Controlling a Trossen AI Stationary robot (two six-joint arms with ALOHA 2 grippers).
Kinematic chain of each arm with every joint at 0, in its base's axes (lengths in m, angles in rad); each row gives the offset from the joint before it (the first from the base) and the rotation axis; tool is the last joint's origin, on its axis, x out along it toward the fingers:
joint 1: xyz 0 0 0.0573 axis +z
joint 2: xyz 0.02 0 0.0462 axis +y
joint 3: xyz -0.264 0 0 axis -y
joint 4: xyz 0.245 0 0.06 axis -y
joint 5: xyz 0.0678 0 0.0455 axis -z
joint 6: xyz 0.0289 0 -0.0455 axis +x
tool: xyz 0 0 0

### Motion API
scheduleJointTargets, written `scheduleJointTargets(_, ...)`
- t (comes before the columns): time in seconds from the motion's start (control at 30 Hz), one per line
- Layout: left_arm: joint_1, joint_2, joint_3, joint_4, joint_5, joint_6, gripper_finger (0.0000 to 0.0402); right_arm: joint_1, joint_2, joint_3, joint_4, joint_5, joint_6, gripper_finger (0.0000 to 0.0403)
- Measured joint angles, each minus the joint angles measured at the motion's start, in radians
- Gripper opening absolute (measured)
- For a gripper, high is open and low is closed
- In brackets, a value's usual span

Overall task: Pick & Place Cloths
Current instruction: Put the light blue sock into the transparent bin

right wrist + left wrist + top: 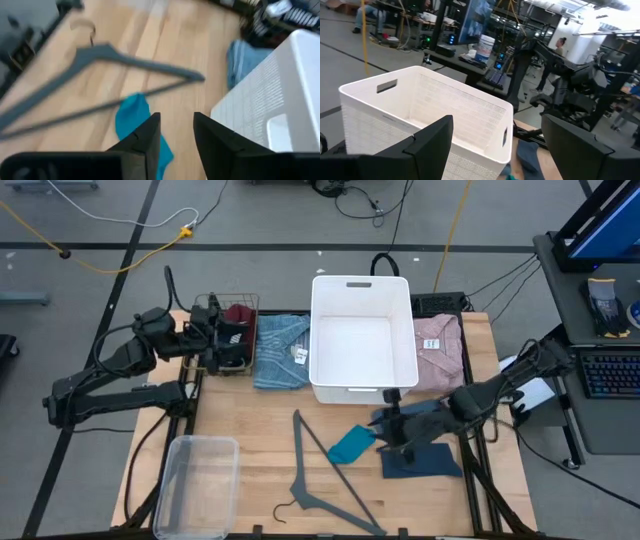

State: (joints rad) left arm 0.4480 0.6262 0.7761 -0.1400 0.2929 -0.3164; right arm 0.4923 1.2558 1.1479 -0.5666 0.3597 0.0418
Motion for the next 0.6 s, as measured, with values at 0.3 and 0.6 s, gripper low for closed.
scheduleJointTargets(0.3, 0.0, 0.0, 0.0, -0.052, 0.017, 0.064, 0.0308, 0.001, 0.227, 0.113, -0.23, -0.132, -0.009, 0.0142)
scheduleJointTargets(0.6, 0.0, 0.0, 0.0, -0.077, 0.018, 0.135, 0.0308, 0.0, 0.344, 0.114, -0.231, -0.155, -0.027, 0.015)
